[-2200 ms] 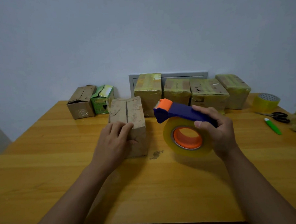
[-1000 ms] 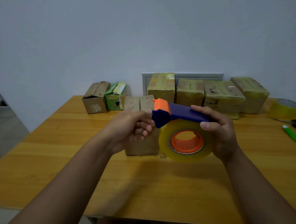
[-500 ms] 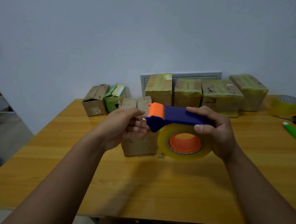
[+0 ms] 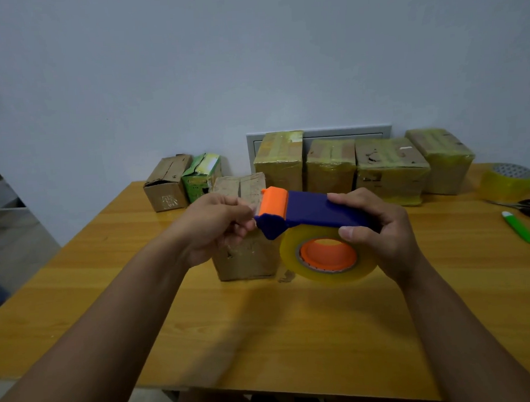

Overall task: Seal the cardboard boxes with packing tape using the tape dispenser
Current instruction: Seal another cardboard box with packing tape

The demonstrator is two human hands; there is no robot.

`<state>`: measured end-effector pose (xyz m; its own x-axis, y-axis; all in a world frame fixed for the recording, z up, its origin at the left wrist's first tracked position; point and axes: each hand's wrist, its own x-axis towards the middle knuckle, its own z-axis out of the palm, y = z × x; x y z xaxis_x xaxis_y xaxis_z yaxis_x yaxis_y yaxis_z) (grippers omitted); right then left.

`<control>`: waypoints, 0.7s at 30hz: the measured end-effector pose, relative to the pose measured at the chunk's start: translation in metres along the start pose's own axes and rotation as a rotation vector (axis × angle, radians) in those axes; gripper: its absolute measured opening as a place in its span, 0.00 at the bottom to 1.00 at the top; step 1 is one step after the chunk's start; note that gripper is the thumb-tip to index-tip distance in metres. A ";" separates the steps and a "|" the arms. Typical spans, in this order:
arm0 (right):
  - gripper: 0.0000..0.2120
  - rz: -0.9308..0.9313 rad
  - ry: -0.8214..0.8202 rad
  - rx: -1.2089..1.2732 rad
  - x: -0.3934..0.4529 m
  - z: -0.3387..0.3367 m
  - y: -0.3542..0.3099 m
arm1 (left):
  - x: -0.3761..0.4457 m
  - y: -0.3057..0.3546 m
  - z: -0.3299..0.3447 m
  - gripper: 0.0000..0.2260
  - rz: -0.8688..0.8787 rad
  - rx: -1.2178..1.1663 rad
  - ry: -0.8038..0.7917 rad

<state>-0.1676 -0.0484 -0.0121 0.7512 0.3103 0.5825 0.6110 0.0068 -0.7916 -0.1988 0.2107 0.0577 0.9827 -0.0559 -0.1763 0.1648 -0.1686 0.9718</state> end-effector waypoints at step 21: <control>0.21 0.112 -0.149 -0.161 0.033 -0.036 -0.002 | 0.005 -0.015 -0.061 0.06 0.034 0.165 0.387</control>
<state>-0.1349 -0.0724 0.0150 0.7789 0.4374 0.4495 0.5667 -0.1836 -0.8032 -0.1915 0.2729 0.0517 0.9517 0.3042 -0.0419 0.1465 -0.3298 0.9326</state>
